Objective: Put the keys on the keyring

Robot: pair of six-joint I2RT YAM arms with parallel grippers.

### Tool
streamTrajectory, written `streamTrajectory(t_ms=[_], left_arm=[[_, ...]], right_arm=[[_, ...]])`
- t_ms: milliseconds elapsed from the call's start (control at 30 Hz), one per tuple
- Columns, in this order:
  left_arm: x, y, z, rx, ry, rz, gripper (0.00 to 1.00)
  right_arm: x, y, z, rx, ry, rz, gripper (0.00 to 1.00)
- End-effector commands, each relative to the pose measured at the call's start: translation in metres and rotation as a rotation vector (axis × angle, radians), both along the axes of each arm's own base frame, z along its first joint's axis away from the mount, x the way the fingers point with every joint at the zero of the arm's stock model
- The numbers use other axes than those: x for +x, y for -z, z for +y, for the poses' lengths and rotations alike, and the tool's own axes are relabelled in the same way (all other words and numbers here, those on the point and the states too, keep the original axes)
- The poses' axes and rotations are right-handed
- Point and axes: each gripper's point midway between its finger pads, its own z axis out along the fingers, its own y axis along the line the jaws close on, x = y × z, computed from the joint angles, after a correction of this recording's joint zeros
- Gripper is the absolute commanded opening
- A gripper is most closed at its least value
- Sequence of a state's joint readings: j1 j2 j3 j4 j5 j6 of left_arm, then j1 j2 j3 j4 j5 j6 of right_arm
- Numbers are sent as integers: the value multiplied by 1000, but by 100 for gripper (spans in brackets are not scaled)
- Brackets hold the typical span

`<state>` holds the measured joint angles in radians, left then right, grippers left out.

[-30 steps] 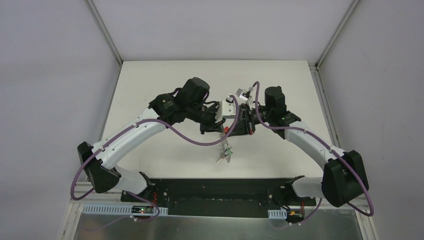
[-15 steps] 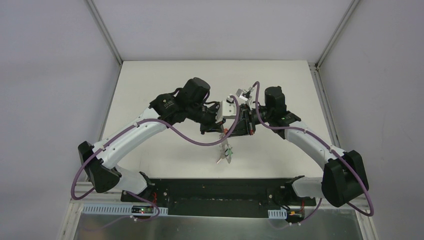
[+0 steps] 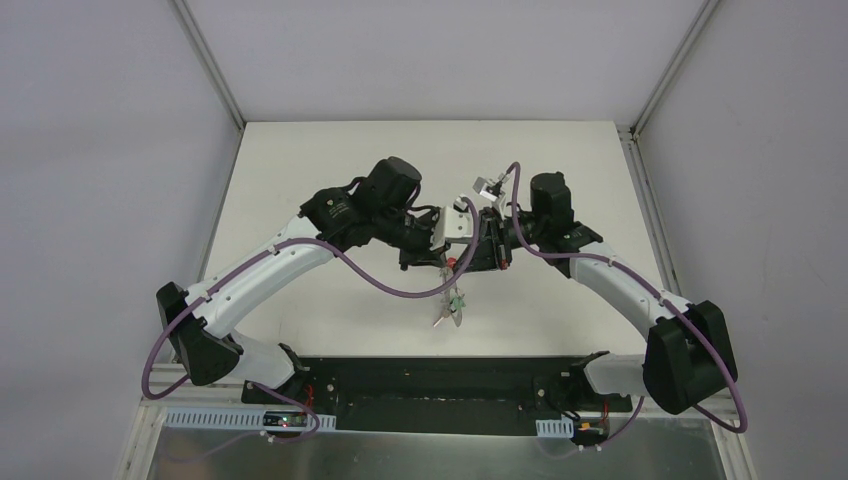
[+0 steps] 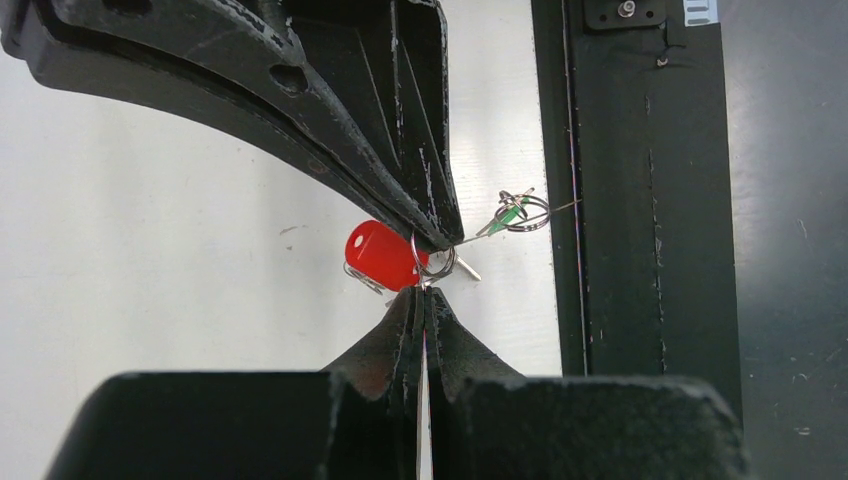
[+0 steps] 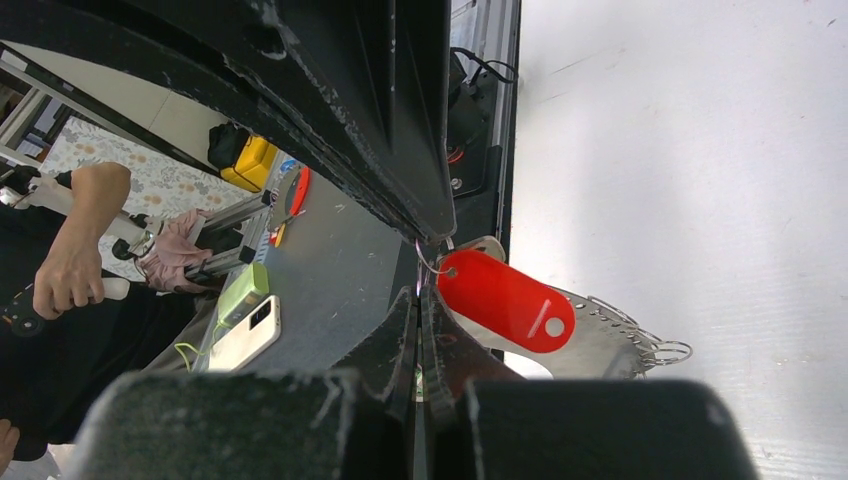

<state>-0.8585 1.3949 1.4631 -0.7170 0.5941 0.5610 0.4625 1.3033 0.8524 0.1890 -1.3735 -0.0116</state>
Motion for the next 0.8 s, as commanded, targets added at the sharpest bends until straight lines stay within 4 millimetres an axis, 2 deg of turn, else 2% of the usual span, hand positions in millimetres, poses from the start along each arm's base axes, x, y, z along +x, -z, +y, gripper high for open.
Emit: streamTrajectory(t_ms=[0, 400, 767], left_arm=[[-16, 0, 0, -2, 74, 10, 0], [-17, 2, 1, 10, 80, 8, 0], [-15, 2, -2, 22, 78, 5, 0]], right_arm=[[2, -22, -2, 53, -10, -96, 0], [5, -23, -3, 52, 14, -107, 0], [24, -28, -2, 33, 143, -114, 0]])
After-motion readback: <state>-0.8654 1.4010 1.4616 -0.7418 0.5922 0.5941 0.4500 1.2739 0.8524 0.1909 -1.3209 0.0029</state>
